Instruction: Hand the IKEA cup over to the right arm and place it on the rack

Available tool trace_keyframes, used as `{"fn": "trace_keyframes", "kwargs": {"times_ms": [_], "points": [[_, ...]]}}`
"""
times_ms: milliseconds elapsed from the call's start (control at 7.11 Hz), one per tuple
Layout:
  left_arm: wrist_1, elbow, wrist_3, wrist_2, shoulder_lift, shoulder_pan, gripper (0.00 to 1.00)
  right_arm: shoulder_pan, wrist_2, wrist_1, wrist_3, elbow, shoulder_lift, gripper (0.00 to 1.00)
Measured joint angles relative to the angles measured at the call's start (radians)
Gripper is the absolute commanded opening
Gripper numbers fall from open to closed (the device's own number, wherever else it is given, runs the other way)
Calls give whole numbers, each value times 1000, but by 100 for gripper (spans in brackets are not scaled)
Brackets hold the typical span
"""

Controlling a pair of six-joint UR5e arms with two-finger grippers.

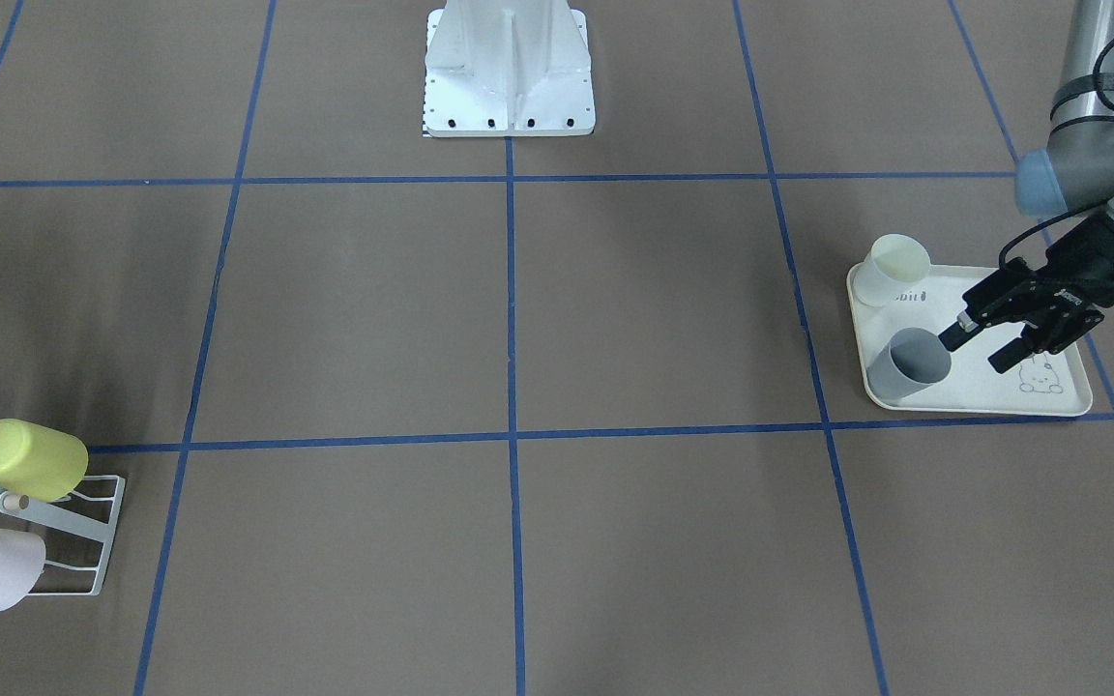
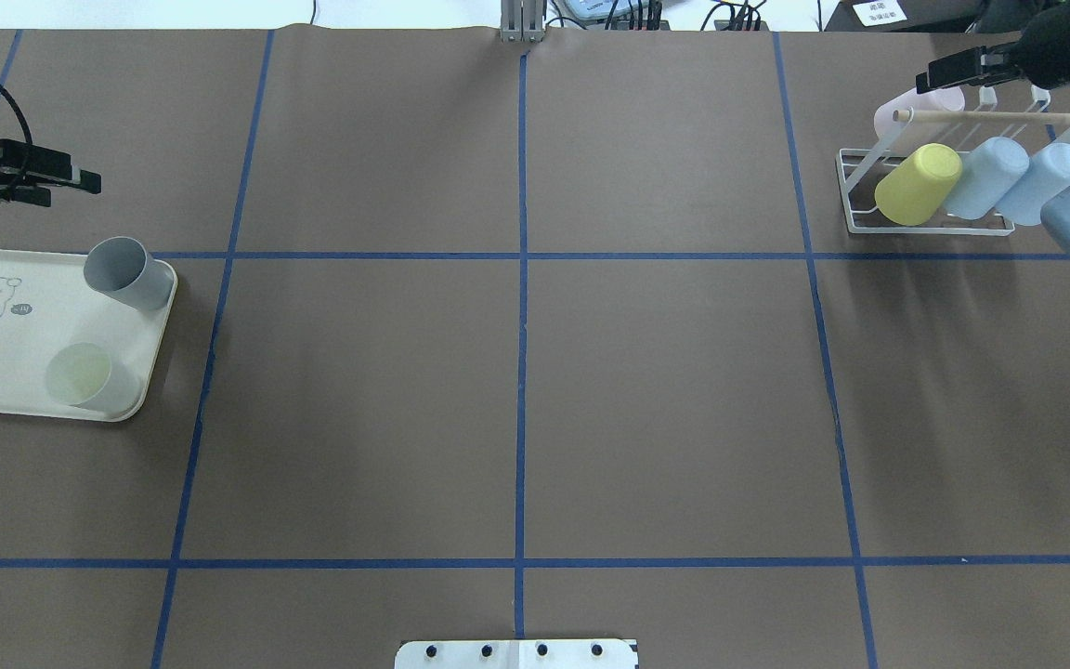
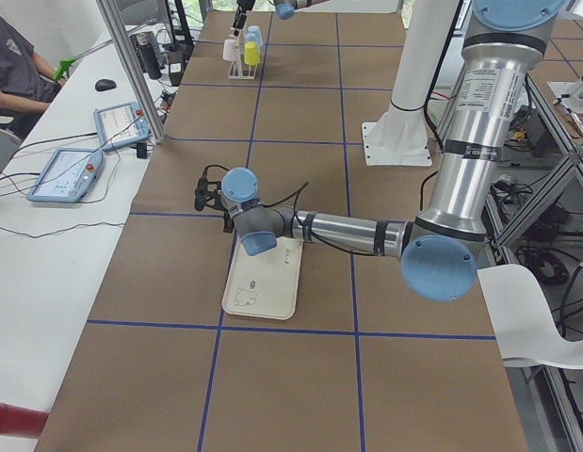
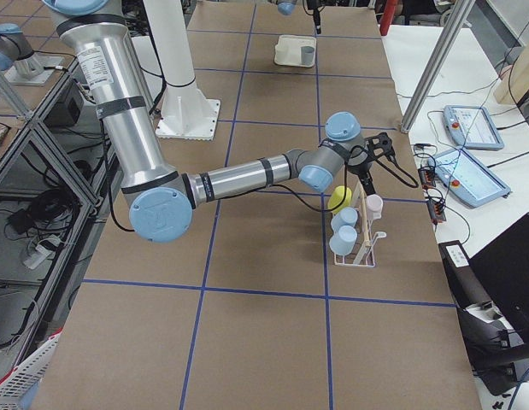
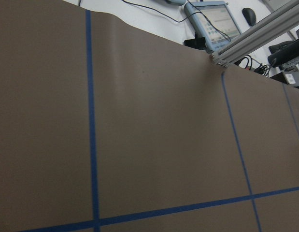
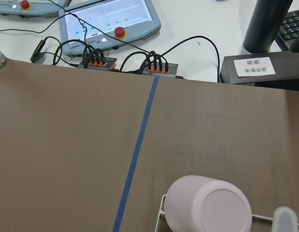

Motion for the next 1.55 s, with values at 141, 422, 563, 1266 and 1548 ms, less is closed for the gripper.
{"fn": "trace_keyframes", "kwargs": {"times_ms": [141, 422, 563, 1266, 1548], "points": [[73, -5, 53, 46, 1, 8, 100, 0, 12, 0, 7, 2, -3, 97], [236, -38, 193, 128, 1, 29, 100, 0, 27, 1, 11, 4, -9, 97], [323, -71, 257, 169, 2, 44, 100, 0, 30, 1, 11, 4, -11, 97], [451, -129, 370, 225, 39, 138, 66, -1, 39, 4, 11, 2, -13, 97], [452, -125, 367, 232, 39, 160, 0, -1, 39, 4, 11, 4, -16, 97]]}}
